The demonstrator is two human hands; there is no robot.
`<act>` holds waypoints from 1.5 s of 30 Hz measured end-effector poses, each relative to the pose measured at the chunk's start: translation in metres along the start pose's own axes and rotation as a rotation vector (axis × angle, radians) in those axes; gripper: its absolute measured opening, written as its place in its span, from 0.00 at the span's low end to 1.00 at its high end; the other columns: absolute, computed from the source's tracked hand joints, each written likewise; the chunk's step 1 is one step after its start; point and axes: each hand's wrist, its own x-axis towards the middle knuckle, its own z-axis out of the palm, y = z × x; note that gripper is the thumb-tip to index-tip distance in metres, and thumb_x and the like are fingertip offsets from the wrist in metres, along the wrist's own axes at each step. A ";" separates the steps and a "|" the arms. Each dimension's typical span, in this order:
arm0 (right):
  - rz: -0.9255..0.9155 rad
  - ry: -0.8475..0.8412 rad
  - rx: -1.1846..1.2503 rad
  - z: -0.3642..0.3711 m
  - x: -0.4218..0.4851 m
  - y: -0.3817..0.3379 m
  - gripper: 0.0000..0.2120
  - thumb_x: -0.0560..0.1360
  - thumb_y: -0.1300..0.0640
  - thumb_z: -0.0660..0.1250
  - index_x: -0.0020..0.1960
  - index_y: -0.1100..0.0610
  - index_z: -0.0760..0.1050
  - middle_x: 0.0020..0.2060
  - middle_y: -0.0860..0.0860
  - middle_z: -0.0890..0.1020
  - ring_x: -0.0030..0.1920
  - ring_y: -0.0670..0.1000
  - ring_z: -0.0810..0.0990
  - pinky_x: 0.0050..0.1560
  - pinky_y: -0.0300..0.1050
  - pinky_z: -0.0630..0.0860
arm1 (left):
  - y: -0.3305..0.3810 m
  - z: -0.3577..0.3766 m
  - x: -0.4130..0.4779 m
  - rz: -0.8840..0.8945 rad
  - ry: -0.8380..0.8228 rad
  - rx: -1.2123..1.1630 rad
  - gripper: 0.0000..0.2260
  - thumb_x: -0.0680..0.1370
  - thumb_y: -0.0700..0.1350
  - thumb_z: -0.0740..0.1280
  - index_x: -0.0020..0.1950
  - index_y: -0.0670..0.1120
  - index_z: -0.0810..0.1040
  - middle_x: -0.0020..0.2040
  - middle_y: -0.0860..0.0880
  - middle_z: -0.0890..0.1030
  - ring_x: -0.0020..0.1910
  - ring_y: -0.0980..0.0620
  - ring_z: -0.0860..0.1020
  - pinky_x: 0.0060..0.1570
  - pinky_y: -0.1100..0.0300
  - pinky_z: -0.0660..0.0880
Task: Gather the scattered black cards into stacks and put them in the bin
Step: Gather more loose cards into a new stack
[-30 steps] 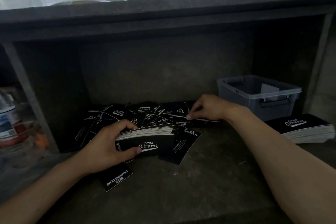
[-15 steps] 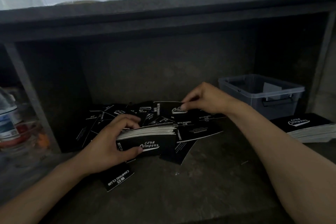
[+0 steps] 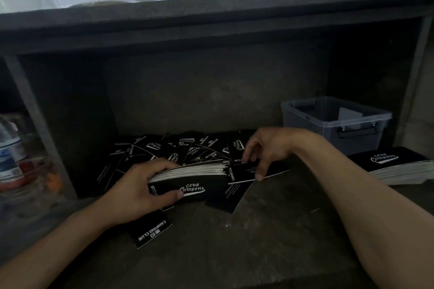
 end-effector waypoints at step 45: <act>0.196 0.219 -0.055 0.000 0.017 0.028 0.27 0.73 0.56 0.72 0.70 0.49 0.72 0.68 0.51 0.73 0.64 0.51 0.74 0.56 0.38 0.69 | -0.007 0.000 0.001 0.057 -0.021 0.032 0.21 0.73 0.51 0.78 0.64 0.58 0.78 0.56 0.59 0.84 0.52 0.59 0.84 0.52 0.66 0.79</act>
